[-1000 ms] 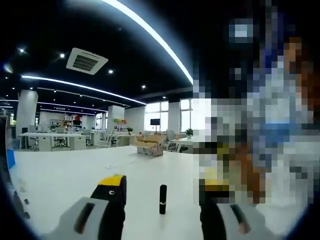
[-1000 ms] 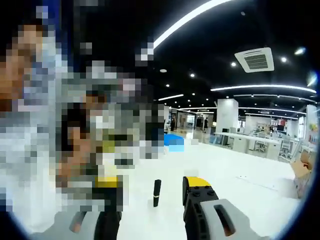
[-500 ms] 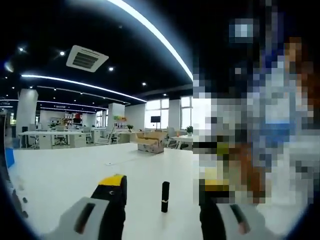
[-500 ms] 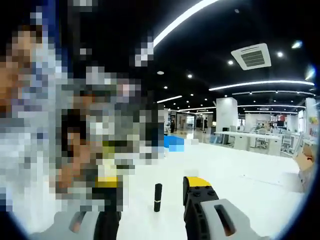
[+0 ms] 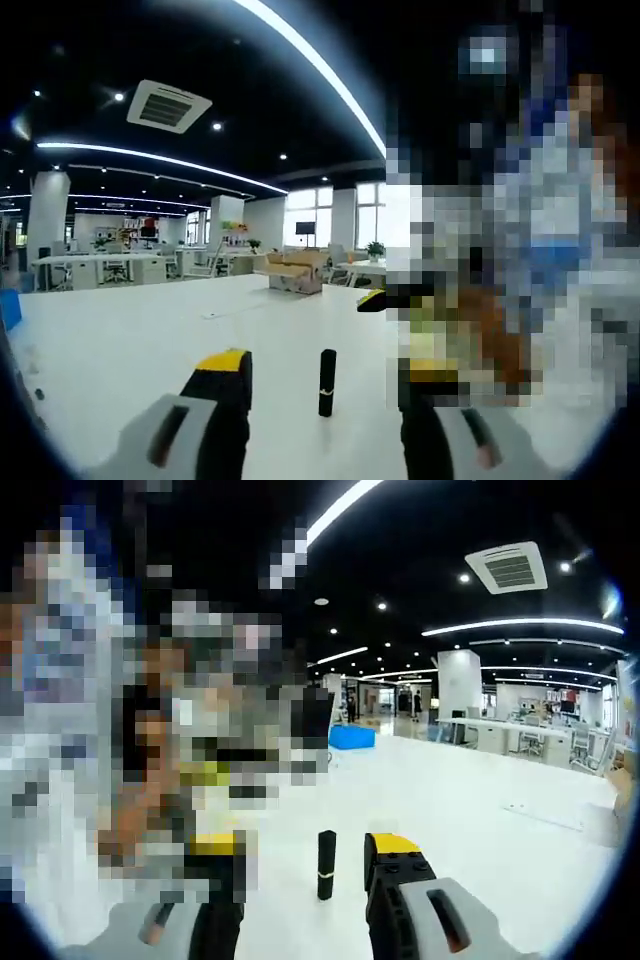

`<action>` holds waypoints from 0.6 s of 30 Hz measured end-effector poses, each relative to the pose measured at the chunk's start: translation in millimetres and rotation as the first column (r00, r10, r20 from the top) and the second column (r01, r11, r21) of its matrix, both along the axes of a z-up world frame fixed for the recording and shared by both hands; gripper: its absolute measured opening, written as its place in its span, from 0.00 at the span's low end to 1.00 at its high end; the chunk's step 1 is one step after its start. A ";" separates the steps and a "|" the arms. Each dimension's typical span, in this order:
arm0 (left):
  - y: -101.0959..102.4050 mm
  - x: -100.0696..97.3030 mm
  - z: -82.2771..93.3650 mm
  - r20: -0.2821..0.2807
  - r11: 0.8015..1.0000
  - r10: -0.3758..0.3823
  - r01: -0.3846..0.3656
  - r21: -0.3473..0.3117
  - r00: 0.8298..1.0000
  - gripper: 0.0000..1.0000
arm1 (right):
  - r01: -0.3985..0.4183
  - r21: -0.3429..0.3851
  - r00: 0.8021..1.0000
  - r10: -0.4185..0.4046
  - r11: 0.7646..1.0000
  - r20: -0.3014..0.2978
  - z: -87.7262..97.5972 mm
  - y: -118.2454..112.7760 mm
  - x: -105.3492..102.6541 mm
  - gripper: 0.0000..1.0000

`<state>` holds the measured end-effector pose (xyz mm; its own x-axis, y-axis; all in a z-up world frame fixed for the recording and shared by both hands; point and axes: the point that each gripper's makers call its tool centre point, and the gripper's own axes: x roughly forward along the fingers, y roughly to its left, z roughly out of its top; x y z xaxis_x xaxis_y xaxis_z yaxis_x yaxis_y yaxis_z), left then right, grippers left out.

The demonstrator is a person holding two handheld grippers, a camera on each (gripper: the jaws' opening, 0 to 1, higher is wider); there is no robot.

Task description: Unscrew the lipstick cap, remove the lipstick, and put the cap back on the lipstick

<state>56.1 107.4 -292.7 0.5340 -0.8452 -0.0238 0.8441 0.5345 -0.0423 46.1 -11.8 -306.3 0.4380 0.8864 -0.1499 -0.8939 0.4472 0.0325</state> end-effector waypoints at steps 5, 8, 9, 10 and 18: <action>-2.0 2.2 -5.0 -0.013 1.000 -0.005 0.005 0.008 1.000 0.61 | -0.009 -0.002 1.000 0.009 1.000 -0.027 -9.6 9.7 11.2 0.44; -4.2 4.5 -9.8 -0.022 1.000 -0.011 0.011 0.016 1.000 0.62 | -0.001 -0.017 1.000 0.001 1.000 -0.031 -16.7 15.4 19.5 0.43; -5.2 5.4 -12.5 -0.026 1.000 -0.012 0.012 0.023 1.000 0.62 | 0.000 -0.021 1.000 0.000 1.000 -0.031 -19.1 17.4 22.2 0.42; -5.8 5.8 -14.1 -0.028 1.000 -0.014 0.014 0.025 1.000 0.62 | -0.002 -0.022 0.999 0.001 1.000 -0.032 -20.9 18.9 24.0 0.42; -9.8 11.3 -27.2 -0.054 0.999 -0.026 0.028 0.042 0.998 0.62 | 0.007 -0.052 0.998 -0.010 0.999 -0.063 -50.2 39.4 42.6 0.38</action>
<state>67.4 97.6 -319.9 0.5081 -0.8568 -0.0885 0.8553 0.5140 -0.0653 88.6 27.6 -356.4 0.4338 0.8730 -0.2231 -0.8869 0.4573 0.0651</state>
